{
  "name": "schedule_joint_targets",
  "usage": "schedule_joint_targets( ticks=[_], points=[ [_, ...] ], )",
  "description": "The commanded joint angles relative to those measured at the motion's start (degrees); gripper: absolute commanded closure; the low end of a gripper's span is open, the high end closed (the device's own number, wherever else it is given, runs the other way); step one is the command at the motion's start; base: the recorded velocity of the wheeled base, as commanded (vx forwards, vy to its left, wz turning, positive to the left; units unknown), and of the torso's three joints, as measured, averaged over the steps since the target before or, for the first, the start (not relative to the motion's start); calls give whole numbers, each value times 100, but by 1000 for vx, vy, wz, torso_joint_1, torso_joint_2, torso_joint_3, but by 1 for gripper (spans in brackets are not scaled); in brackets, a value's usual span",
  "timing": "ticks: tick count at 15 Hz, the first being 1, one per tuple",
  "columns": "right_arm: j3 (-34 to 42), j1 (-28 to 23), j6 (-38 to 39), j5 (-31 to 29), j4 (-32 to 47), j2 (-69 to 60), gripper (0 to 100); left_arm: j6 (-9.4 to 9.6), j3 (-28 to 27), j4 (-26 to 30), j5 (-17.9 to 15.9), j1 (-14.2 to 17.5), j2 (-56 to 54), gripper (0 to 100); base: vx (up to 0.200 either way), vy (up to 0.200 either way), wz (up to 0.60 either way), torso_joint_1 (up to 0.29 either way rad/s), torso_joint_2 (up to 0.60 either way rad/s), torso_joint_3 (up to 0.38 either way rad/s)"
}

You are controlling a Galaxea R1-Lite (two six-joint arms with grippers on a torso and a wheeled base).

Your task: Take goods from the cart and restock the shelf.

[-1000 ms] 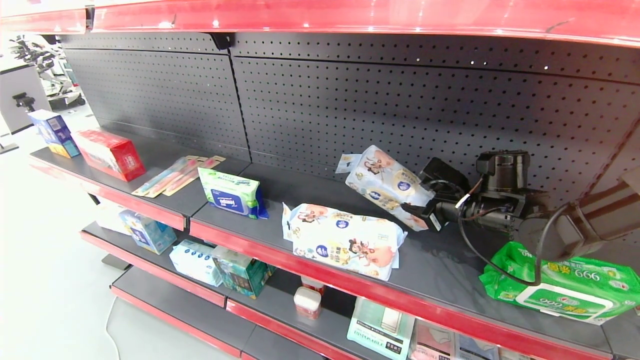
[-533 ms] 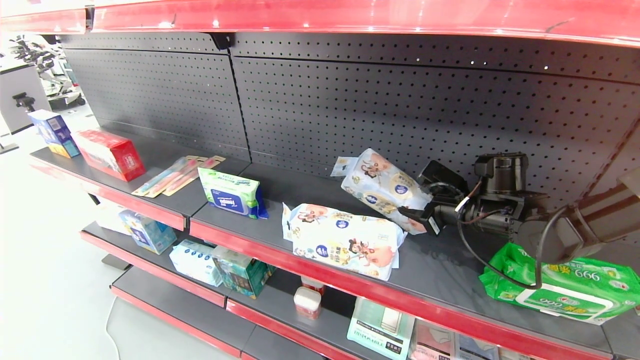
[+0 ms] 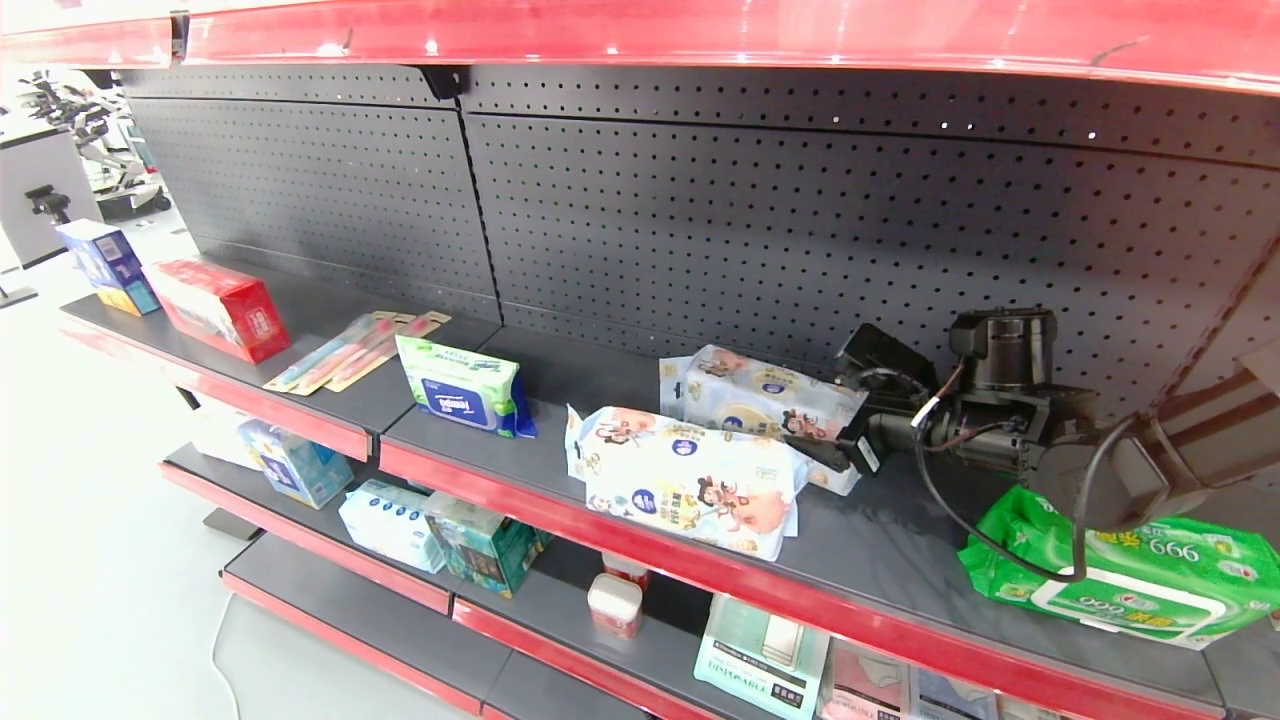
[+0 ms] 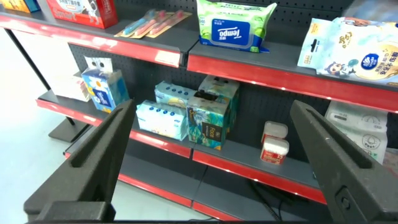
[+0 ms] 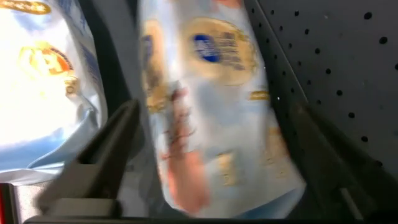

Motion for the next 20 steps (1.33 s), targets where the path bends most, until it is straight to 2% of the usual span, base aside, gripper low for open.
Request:
schedule_joint_targets(
  ticks=[1, 6, 10, 20],
  points=[
    [17, -1, -1, -1, 3, -42, 0, -1, 0, 0, 1, 2, 7, 0, 0, 0, 0, 0, 0, 0],
    [43, -54, 69, -54, 3, -235, 0, -1, 0, 0, 1, 2, 7, 0, 0, 0, 0, 0, 0, 0],
    [483, -142, 60, -300, 12, -376, 0, -1, 0, 0, 1, 2, 7, 0, 0, 0, 0, 0, 0, 0],
    [281, -203, 210, -1056, 3, -147, 0, -1, 0, 0, 1, 2, 7, 0, 0, 0, 0, 0, 0, 0]
  ],
)
